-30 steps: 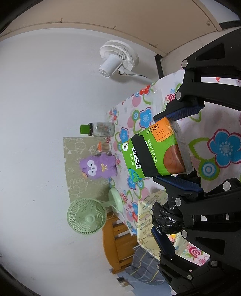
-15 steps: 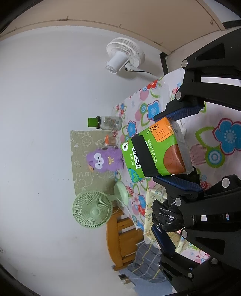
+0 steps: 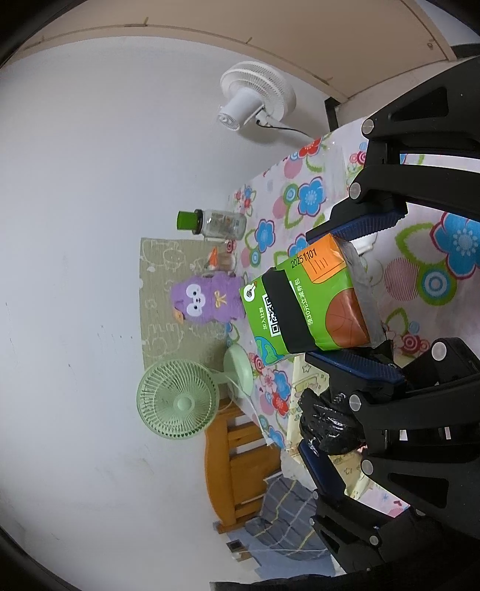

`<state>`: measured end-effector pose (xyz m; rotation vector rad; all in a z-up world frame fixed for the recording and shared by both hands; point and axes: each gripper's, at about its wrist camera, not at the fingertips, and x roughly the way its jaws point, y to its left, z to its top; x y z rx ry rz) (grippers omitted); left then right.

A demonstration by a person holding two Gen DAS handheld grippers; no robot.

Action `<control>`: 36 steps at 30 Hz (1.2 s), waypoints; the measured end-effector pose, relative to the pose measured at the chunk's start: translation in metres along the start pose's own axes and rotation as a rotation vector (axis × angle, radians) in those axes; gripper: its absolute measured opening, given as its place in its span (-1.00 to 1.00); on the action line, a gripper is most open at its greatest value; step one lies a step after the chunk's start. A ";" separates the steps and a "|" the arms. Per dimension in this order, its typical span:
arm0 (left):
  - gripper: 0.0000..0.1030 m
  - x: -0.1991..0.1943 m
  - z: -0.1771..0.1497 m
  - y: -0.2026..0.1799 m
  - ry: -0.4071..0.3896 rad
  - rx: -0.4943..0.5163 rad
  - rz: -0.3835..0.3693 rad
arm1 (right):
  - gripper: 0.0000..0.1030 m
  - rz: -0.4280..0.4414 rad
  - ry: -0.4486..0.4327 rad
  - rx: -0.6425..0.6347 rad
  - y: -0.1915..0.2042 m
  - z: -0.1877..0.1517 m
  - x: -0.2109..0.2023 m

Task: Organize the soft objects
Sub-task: 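Lift the black bag with the left tool while the right tool carries the tissue pack toward the box, then open the left tool to drop the black bag while the right tool drops the tissue pack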

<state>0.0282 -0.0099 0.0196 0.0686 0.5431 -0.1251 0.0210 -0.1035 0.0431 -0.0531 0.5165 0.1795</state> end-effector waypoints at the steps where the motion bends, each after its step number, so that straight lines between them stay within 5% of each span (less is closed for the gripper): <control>1: 0.53 0.001 0.000 0.002 0.000 -0.002 0.001 | 0.16 0.003 0.001 -0.002 0.002 0.000 0.002; 36: 0.53 0.064 -0.018 0.089 0.135 -0.104 0.061 | 0.16 0.122 0.119 -0.078 0.071 0.003 0.091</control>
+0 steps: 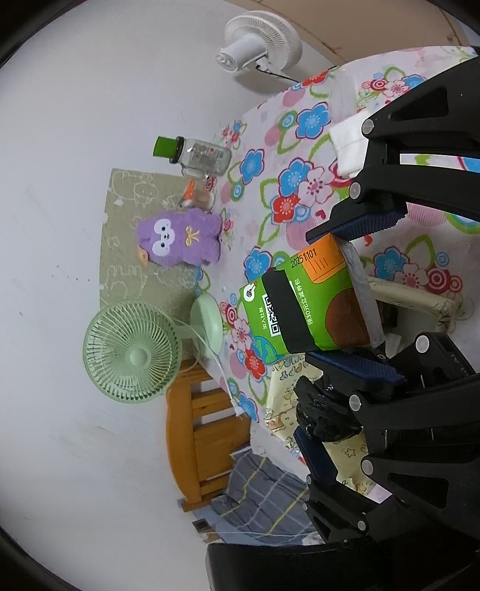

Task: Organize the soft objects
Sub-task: 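Open the left tool to drop the black bag while the right tool drops the tissue pack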

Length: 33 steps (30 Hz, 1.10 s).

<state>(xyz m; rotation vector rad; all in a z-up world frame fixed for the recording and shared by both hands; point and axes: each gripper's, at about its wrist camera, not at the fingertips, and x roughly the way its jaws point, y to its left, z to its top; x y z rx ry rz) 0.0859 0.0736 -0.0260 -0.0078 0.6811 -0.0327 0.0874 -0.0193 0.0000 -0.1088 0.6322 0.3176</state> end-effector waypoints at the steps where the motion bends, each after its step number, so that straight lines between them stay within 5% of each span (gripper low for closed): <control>1: 0.53 0.003 0.000 0.002 0.005 -0.003 0.003 | 0.16 -0.001 0.000 -0.003 0.001 0.000 0.002; 19: 0.60 0.043 -0.013 0.031 0.115 -0.076 0.045 | 0.16 0.057 0.064 -0.058 0.017 0.004 0.049; 33: 0.82 0.039 -0.016 0.039 0.118 -0.090 0.036 | 0.28 0.148 0.124 -0.075 0.031 -0.001 0.073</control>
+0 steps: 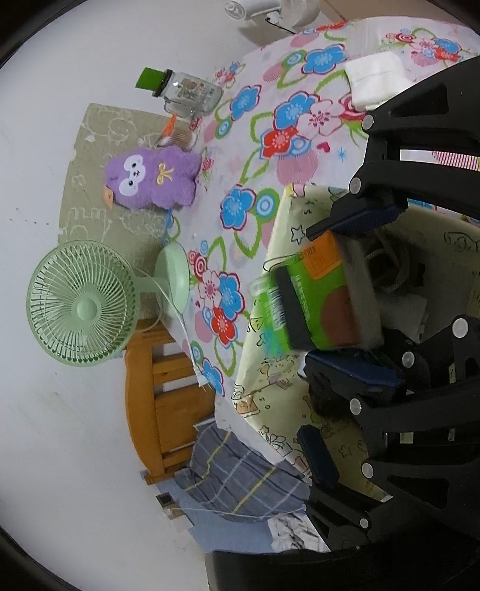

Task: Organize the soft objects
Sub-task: 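Open the left tool to drop the black bag while the right tool drops the tissue pack, then move both tools back from the box toward the clear plastic bag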

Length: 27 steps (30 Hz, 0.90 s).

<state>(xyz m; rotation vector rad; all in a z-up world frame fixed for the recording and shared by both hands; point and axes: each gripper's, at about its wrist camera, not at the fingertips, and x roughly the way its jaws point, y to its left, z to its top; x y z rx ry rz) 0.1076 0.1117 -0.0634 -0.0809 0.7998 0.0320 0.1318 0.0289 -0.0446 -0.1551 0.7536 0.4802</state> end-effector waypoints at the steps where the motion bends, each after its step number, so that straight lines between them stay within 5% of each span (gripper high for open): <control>1: 0.83 -0.001 0.000 0.000 0.001 0.000 -0.004 | 0.38 -0.002 0.005 0.003 0.000 0.000 0.001; 4: 0.83 -0.003 -0.002 -0.001 -0.002 -0.004 -0.015 | 0.58 -0.023 0.002 0.016 -0.003 -0.002 -0.003; 27: 0.84 -0.039 -0.013 -0.054 -0.062 0.062 -0.033 | 0.64 -0.087 -0.077 0.063 -0.034 -0.028 -0.066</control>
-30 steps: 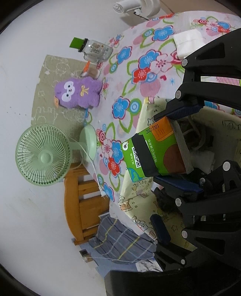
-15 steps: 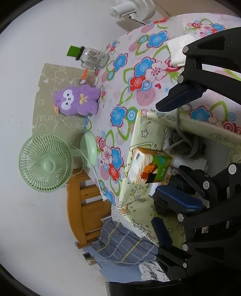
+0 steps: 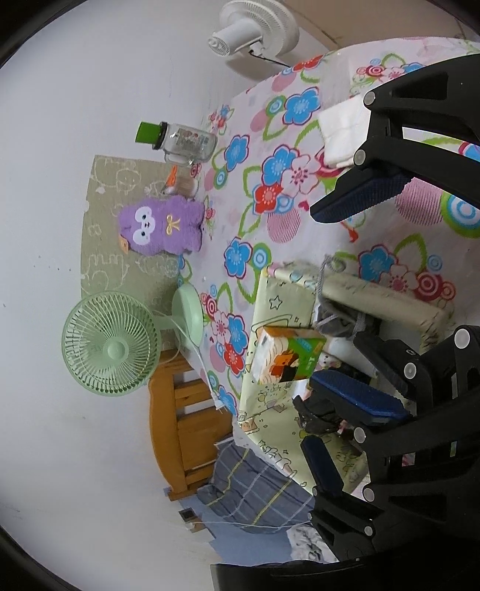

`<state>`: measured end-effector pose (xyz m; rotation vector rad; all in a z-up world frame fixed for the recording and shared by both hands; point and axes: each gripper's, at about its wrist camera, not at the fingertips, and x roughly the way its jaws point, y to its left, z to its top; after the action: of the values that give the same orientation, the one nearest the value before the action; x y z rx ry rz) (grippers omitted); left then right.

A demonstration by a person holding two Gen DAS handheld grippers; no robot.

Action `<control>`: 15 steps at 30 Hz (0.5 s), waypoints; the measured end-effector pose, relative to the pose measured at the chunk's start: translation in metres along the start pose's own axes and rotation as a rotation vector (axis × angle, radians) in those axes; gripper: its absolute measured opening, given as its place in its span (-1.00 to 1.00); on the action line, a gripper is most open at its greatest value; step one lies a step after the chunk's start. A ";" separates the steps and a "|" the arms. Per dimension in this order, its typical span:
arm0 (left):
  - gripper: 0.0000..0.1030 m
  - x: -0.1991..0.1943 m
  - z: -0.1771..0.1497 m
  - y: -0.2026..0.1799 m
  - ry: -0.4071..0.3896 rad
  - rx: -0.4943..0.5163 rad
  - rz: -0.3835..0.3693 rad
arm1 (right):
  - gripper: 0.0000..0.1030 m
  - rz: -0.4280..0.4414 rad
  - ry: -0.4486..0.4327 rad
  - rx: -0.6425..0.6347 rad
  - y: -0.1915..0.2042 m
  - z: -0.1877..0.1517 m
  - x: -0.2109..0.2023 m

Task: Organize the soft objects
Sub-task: 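Move both tools back from the box toward the clear plastic bag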

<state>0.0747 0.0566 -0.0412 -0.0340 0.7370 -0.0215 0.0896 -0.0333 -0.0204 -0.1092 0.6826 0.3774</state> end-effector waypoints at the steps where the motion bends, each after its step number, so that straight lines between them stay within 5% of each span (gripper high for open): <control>1: 0.84 -0.001 0.000 -0.003 -0.001 0.003 0.001 | 0.64 -0.003 0.000 0.002 -0.002 -0.001 -0.002; 15: 0.84 -0.017 -0.003 -0.039 -0.023 0.047 -0.013 | 0.64 -0.048 -0.036 0.037 -0.028 -0.014 -0.035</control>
<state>0.0594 0.0185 -0.0304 0.0061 0.7127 -0.0507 0.0665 -0.0734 -0.0097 -0.0830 0.6498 0.3202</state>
